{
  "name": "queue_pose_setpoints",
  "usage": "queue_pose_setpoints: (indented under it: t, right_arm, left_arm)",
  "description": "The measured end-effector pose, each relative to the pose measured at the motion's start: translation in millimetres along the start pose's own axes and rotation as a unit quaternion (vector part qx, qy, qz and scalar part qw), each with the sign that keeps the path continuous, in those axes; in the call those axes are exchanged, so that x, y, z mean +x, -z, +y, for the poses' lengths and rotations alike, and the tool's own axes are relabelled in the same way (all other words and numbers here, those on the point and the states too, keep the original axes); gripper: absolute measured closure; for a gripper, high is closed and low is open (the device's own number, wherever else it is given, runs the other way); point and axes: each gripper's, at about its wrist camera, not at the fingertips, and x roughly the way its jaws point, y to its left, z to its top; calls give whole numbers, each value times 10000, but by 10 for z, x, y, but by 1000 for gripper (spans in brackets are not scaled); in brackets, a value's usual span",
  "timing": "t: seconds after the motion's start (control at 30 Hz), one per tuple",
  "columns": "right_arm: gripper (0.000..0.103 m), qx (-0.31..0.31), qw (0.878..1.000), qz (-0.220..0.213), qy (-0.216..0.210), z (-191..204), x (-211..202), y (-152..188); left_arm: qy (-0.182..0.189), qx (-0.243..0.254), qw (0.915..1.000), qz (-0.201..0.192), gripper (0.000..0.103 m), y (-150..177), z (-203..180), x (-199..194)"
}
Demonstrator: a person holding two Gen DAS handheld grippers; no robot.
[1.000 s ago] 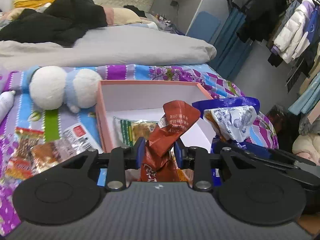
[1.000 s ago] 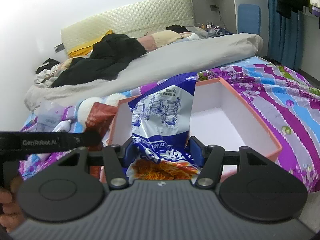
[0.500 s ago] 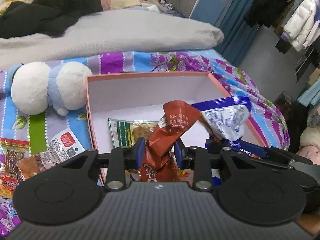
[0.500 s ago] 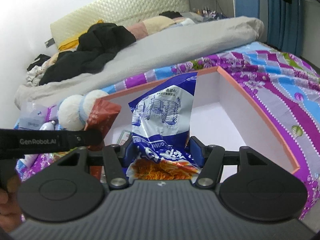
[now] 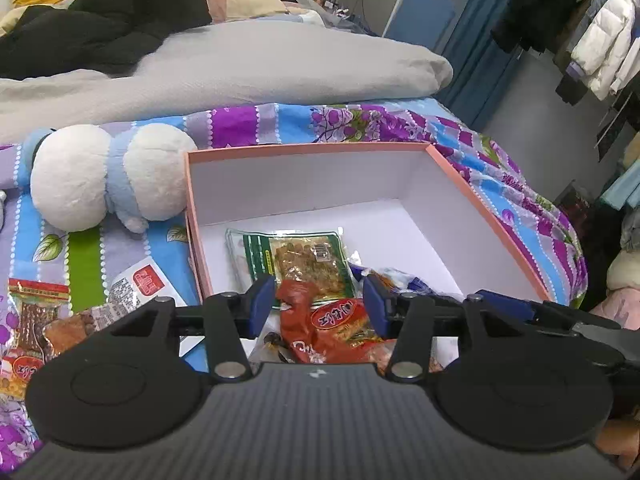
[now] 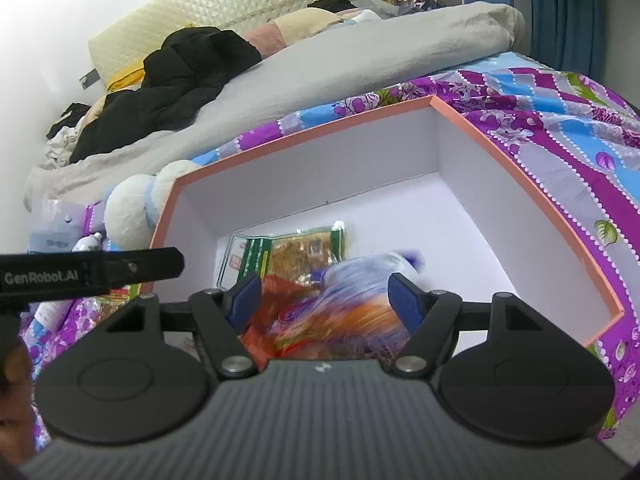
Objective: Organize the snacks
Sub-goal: 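Open both grippers to drop the packets into the pink box, then withdraw both tools from the box toward the remaining snacks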
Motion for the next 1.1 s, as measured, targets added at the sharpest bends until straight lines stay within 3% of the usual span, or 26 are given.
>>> queue_pose_setpoints:
  t: [0.5, 1.1]
  right_arm:
    - [31, -181, 9988, -422, -190, 246, -655, 191]
    - [31, -526, 9930, -826, -655, 728, -1393, 706]
  left_arm:
    - [-17, 2, 9984, -563, 48, 290, -71, -944]
    - [-196, -76, 9940, -1073, 48, 1086, 79, -2213]
